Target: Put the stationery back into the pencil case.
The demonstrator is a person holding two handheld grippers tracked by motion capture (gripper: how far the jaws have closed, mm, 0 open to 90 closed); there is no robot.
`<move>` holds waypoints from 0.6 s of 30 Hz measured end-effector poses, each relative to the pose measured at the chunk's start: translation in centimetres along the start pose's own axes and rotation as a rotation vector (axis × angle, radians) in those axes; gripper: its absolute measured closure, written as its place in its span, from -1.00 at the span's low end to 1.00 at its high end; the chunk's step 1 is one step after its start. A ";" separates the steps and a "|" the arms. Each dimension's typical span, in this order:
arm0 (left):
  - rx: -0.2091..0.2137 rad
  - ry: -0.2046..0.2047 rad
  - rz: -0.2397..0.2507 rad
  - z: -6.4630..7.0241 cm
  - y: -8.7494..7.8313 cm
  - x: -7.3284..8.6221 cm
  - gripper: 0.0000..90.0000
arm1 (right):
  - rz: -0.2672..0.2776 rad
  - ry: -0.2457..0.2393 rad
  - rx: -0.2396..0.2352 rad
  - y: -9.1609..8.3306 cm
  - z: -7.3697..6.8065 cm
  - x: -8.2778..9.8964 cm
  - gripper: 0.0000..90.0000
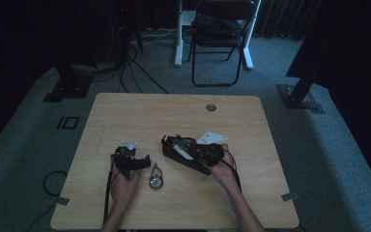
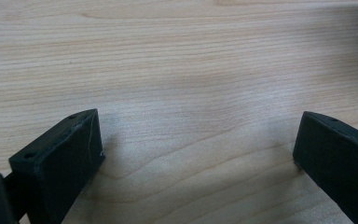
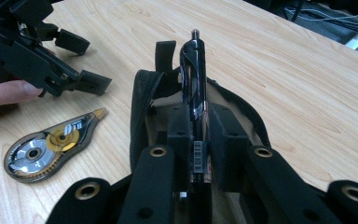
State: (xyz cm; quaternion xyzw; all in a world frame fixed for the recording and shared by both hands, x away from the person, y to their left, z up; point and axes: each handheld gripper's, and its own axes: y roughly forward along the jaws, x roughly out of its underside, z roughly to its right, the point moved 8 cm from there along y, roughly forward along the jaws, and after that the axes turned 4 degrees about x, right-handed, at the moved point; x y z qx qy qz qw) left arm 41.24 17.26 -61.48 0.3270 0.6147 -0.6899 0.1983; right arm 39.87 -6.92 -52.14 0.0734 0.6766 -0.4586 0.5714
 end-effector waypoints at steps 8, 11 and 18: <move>0.000 -0.001 0.001 0.0 0.0 0.0 -0.97 | -0.010 0.000 0.001 0.4 0.4 0.2 0.77; -0.001 -0.002 0.001 0.0 0.0 0.0 -0.97 | -0.017 -0.006 -0.001 0.7 0.6 0.3 0.77; -0.001 -0.002 0.002 0.0 0.0 0.0 -0.97 | -0.029 -0.029 -0.001 1.0 0.9 0.3 0.77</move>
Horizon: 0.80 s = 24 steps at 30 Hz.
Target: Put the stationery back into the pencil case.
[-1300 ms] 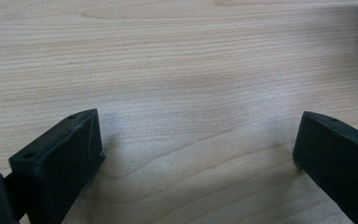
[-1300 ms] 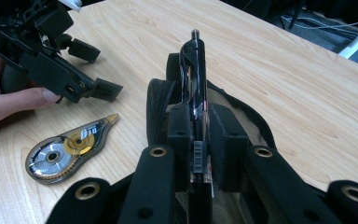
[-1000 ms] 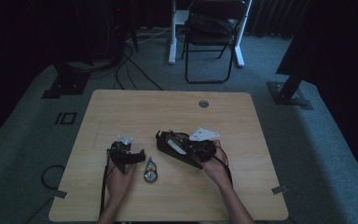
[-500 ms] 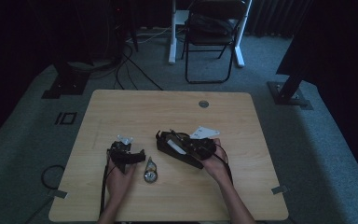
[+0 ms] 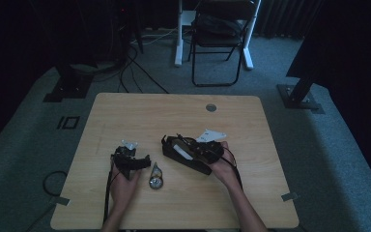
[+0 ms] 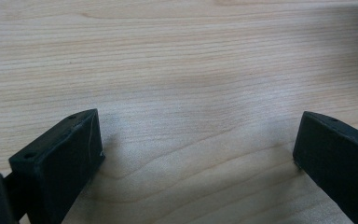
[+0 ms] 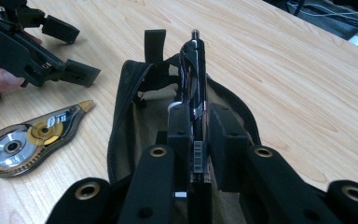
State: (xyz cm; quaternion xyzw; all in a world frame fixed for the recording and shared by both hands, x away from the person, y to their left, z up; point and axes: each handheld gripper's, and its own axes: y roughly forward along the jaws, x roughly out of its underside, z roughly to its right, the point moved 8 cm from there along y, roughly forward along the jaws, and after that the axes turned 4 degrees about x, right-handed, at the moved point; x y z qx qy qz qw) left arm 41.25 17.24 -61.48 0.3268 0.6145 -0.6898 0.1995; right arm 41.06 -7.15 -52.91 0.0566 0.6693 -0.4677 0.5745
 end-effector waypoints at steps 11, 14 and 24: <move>0.000 0.000 0.000 0.0 0.0 0.0 -0.97 | -0.021 -0.016 -0.009 0.6 0.1 0.4 0.77; 0.000 0.000 0.000 0.0 0.0 0.0 -0.97 | -0.025 -0.018 -0.011 0.8 0.1 0.4 0.77; 0.000 0.000 -0.001 0.0 0.0 0.0 -0.97 | -0.035 -0.030 -0.022 1.1 -0.2 0.7 0.77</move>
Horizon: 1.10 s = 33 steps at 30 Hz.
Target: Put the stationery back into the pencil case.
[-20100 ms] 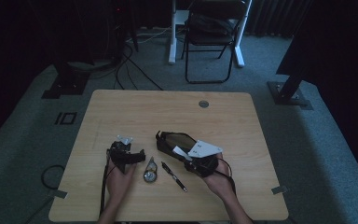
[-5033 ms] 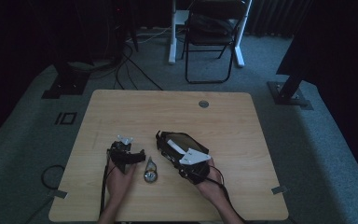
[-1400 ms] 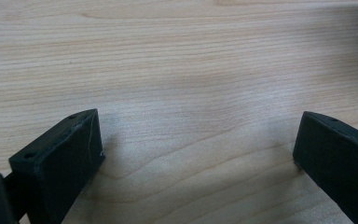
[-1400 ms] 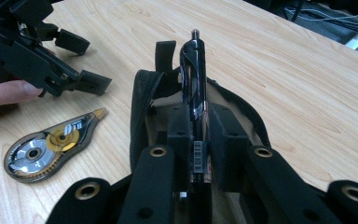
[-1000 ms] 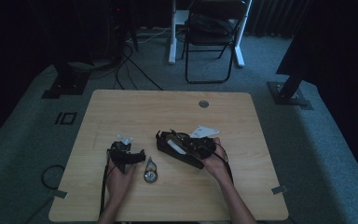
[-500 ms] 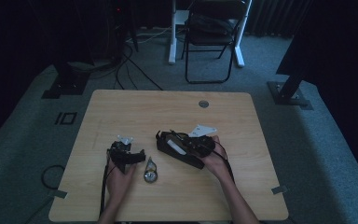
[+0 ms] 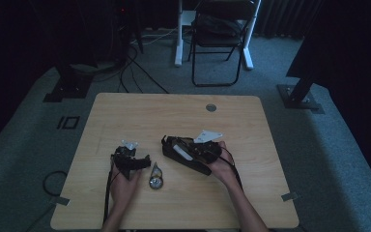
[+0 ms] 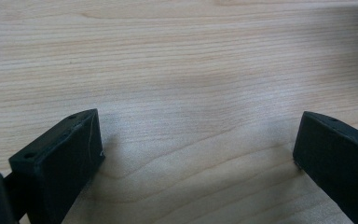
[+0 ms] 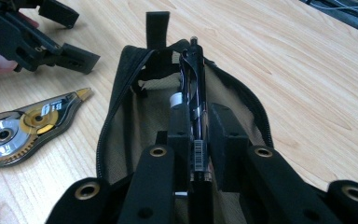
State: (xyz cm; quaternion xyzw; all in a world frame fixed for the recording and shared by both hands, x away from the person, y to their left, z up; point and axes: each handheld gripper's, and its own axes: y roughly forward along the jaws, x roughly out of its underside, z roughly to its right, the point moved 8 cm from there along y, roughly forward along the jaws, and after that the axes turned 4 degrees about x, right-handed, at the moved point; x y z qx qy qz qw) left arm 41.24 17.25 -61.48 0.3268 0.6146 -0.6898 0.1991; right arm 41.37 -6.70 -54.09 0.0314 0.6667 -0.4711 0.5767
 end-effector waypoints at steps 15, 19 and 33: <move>0.000 0.001 -0.001 0.0 0.0 0.0 -0.97 | -0.031 -0.022 -0.025 0.6 -0.8 0.5 0.77; 0.000 0.001 -0.001 0.0 0.0 0.0 -0.97 | -0.042 -0.029 -0.032 0.8 -1.1 0.8 0.77; 0.000 0.001 -0.001 0.0 0.0 0.0 -0.97 | -0.066 -0.039 -0.042 1.3 -1.5 1.3 0.77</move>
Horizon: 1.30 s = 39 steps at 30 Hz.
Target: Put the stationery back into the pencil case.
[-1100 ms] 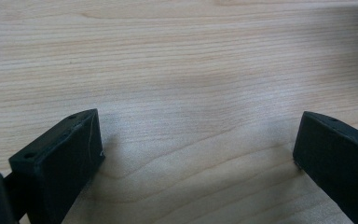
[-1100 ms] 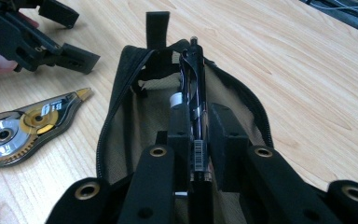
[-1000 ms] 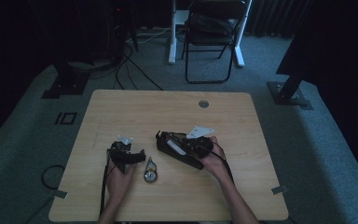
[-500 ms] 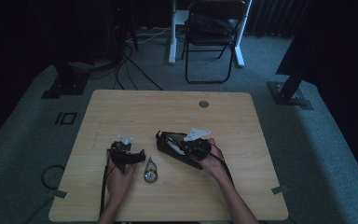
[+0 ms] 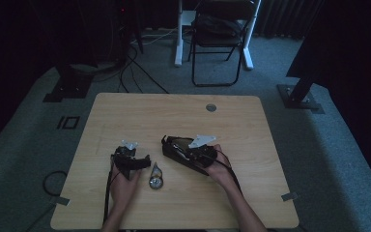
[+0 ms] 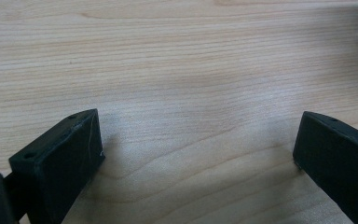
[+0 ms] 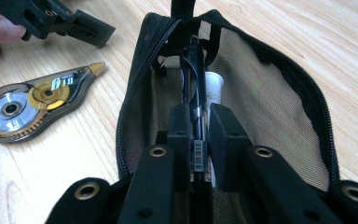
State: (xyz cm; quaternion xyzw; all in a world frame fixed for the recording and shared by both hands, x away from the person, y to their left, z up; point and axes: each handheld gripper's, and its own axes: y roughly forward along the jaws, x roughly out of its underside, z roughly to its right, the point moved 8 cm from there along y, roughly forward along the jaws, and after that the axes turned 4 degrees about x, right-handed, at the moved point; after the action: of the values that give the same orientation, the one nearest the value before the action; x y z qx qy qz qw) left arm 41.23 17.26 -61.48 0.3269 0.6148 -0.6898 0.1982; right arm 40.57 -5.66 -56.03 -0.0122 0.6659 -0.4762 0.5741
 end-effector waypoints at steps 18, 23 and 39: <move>0.000 0.000 0.000 0.0 0.0 0.0 -0.97 | -0.034 -0.004 -0.018 0.3 -0.3 0.5 0.77; 0.000 0.000 0.000 0.0 0.0 0.0 -0.97 | -0.043 0.001 -0.024 0.4 -0.3 0.6 0.75; 0.000 0.000 0.000 0.0 0.0 0.0 -0.97 | 0.034 0.015 0.021 -2.0 -0.4 -1.3 0.47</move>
State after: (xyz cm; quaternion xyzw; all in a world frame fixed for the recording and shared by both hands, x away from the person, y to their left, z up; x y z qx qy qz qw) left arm 41.23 17.26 -61.48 0.3269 0.6148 -0.6898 0.1982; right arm 39.67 -5.78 -53.82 0.0090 0.6654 -0.4734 0.5771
